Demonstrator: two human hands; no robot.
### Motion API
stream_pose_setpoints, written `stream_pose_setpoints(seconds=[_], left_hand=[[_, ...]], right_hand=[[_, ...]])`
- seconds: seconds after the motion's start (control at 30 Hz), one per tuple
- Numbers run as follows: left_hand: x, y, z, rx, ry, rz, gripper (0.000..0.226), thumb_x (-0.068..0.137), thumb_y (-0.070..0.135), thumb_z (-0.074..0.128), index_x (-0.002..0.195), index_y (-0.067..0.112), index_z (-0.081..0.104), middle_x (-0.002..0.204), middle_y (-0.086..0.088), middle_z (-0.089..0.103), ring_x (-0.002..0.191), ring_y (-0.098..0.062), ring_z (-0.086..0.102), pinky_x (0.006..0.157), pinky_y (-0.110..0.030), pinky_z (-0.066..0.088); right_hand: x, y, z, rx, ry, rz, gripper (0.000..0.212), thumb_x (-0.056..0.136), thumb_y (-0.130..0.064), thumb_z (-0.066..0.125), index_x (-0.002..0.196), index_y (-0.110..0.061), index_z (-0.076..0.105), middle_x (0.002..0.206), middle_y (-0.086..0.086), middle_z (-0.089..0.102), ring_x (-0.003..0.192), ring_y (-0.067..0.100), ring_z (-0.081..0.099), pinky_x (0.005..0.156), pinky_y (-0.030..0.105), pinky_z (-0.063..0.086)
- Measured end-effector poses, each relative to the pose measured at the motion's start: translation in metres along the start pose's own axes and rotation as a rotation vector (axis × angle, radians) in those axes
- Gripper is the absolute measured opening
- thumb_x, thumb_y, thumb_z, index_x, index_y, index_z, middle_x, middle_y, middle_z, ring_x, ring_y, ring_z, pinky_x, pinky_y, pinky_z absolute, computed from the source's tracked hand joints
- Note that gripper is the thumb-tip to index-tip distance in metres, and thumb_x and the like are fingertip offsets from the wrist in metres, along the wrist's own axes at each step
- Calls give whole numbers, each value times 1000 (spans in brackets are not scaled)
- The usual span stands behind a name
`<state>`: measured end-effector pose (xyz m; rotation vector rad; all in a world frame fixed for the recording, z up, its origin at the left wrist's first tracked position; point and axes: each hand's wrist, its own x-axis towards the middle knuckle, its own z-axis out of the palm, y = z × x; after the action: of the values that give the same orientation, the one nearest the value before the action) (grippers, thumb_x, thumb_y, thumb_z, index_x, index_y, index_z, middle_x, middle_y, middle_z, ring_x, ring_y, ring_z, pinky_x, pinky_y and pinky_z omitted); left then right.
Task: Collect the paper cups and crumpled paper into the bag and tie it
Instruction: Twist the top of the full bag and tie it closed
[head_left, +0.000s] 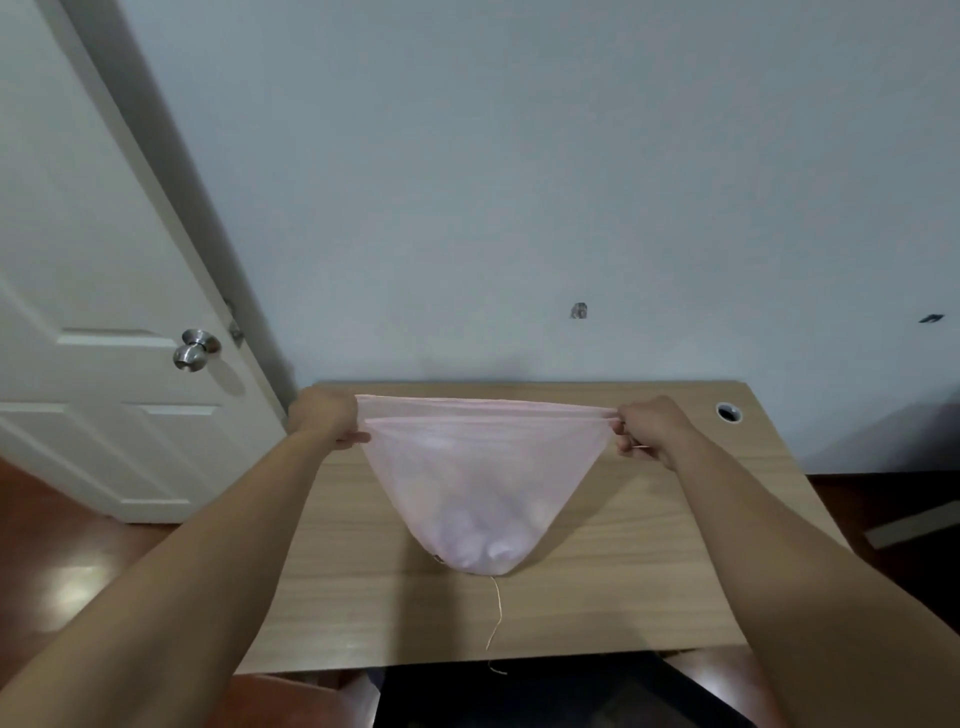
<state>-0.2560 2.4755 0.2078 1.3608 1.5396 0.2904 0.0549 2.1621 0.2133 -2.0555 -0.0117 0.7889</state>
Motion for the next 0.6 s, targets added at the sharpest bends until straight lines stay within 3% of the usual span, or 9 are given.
stream_pose_setpoints(seconds=[0.07,0.1,0.2,0.33,0.4,0.47,0.53,0.6], left_hand=[[-1,-4,-3,69,3,46,24,105,7,54,81,10,57,50,-7,69,50,-21,75,71,-47,69],[-3,-6,-3,61,-10,41,24,105,5,53,81,10,56,55,-11,69,54,-25,77,75,-47,69],[-12,-13,-2,-81,-158,-6,27,106,3,41,96,7,66,70,-12,73,67,-30,81,84,-41,64],[-14,-29,-11,-174,-474,7,42,113,15,31,123,16,72,111,-10,83,110,-26,79,109,-39,56],[-6,-40,-17,-238,-568,6,38,114,17,37,134,13,69,128,-9,79,122,-24,75,114,-37,52],[-1,-52,-24,-352,-644,-4,35,112,18,46,141,11,66,136,-9,75,130,-22,70,118,-39,48],[2,-61,-29,-430,-704,10,36,111,18,52,144,9,63,142,-7,72,136,-18,66,118,-40,46],[3,-66,-33,-399,-729,62,37,108,15,60,145,9,65,144,-3,71,138,-14,64,114,-39,48]], right_hand=[[1,0,0,20,0,7,26,95,5,45,101,3,70,78,17,63,39,20,48,68,40,44],[1,1,0,30,-3,9,26,96,5,46,104,3,71,79,17,63,39,20,49,64,37,47],[-2,5,-4,76,-9,34,28,100,-3,48,110,1,73,79,12,65,44,19,53,59,31,59],[-14,15,-13,214,-67,44,31,100,-14,48,110,-3,74,85,8,75,54,20,59,66,30,63],[-20,19,-19,299,-144,26,32,101,-15,48,112,-3,75,100,9,82,69,22,72,76,33,64],[-23,23,-27,342,-246,4,33,103,-16,49,121,-5,75,115,7,84,96,21,82,90,36,63],[-25,28,-35,329,-345,-12,33,106,-17,49,128,-9,74,127,2,81,116,16,79,101,38,58],[-26,33,-39,272,-384,-59,24,110,-15,54,122,-6,72,133,-3,77,122,11,76,104,41,55]])
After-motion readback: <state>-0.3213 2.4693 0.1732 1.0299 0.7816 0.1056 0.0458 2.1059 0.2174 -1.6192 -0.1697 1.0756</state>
